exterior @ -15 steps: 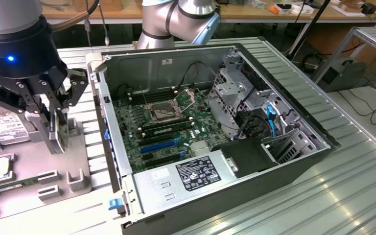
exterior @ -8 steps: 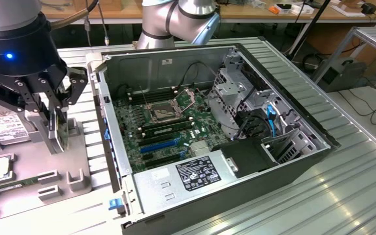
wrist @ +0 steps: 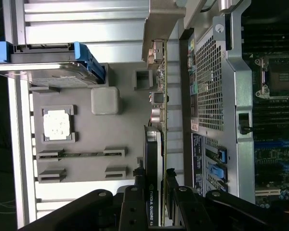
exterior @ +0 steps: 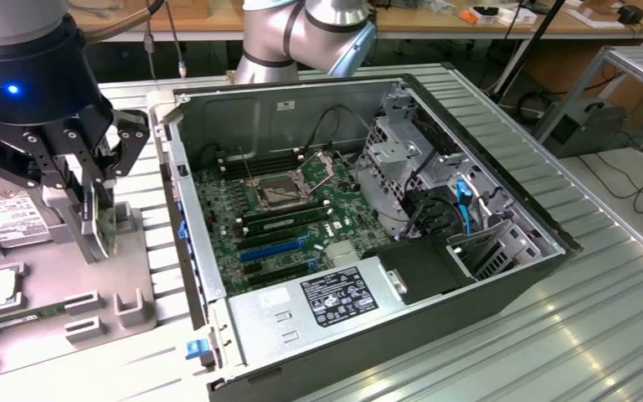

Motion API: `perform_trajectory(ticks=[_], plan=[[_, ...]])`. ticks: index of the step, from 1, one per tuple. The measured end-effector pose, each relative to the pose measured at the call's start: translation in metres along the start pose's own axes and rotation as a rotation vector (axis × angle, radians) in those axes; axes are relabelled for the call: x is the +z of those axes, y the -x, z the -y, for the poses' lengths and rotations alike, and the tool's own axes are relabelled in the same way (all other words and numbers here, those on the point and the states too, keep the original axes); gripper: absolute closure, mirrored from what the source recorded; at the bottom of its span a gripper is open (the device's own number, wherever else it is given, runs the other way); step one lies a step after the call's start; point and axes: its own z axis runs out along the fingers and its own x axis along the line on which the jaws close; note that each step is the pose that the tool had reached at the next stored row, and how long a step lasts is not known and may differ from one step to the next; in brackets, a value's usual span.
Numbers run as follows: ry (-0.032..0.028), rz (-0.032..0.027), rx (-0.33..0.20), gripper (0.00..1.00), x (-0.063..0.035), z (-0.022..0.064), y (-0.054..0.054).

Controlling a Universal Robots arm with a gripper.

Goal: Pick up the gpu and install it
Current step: 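Pick up the gpu and move the gpu toward the slot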

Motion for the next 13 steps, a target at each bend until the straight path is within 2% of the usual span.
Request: perform_trajectory(ticks=[10,13], plan=[[0.0001,-0.0003,0.0,0.73,-0.0092,-0.0003,0.0004],[0.0,-0.0003,0.0,0.73,-0.0093,-0.0003,0.0004]])
